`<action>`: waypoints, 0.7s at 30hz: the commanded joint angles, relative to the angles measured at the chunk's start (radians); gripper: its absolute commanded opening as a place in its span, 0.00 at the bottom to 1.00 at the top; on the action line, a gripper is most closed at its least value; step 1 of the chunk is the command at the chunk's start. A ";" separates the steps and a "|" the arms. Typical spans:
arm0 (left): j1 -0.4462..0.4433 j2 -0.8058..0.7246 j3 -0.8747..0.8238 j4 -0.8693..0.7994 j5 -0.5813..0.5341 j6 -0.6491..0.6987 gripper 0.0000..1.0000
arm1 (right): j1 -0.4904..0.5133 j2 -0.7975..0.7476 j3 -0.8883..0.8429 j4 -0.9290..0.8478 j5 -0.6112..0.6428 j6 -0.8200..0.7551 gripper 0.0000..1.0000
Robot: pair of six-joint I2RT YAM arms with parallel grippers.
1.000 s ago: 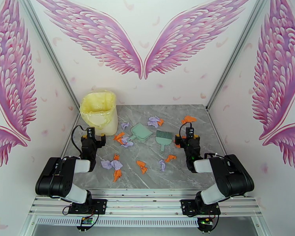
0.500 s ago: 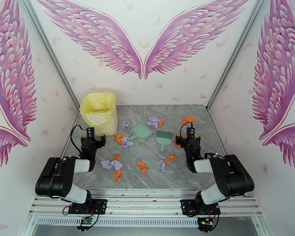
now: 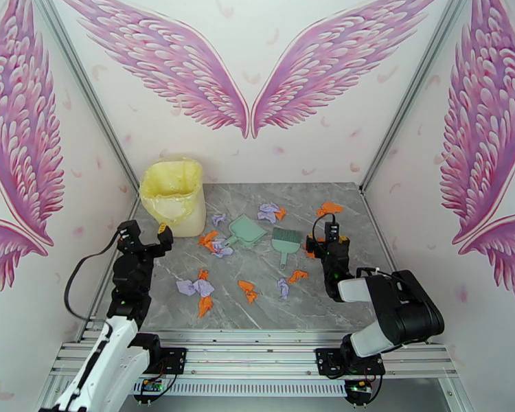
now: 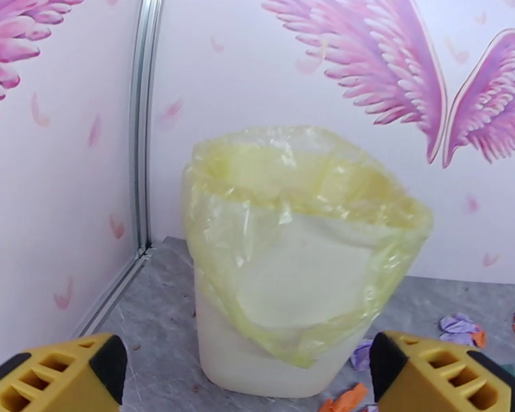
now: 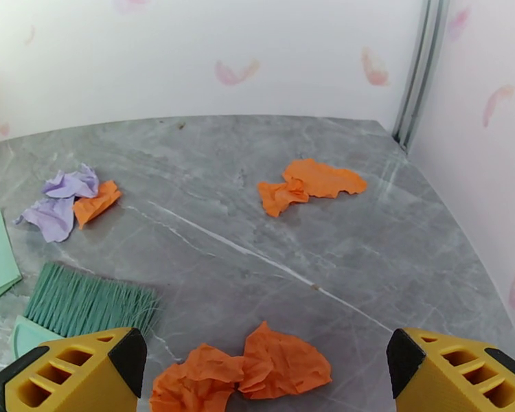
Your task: Sweep away the paper scraps from the table
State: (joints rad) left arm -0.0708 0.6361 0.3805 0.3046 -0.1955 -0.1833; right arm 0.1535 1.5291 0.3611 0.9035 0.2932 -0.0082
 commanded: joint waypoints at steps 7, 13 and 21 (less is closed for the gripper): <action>-0.078 -0.040 0.054 -0.266 -0.040 -0.145 0.99 | 0.023 -0.442 0.219 -0.824 0.128 0.382 0.99; -0.080 0.017 0.090 -0.295 -0.020 -0.205 0.99 | 0.025 -0.537 0.386 -1.250 -0.136 0.447 0.99; -0.081 0.171 0.054 -0.258 -0.020 -0.202 0.99 | 0.261 -0.355 0.614 -1.617 -0.010 0.513 0.99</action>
State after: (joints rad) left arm -0.1471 0.7815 0.4389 0.0452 -0.2241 -0.3706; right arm 0.3569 1.1362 0.9291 -0.5026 0.2459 0.4450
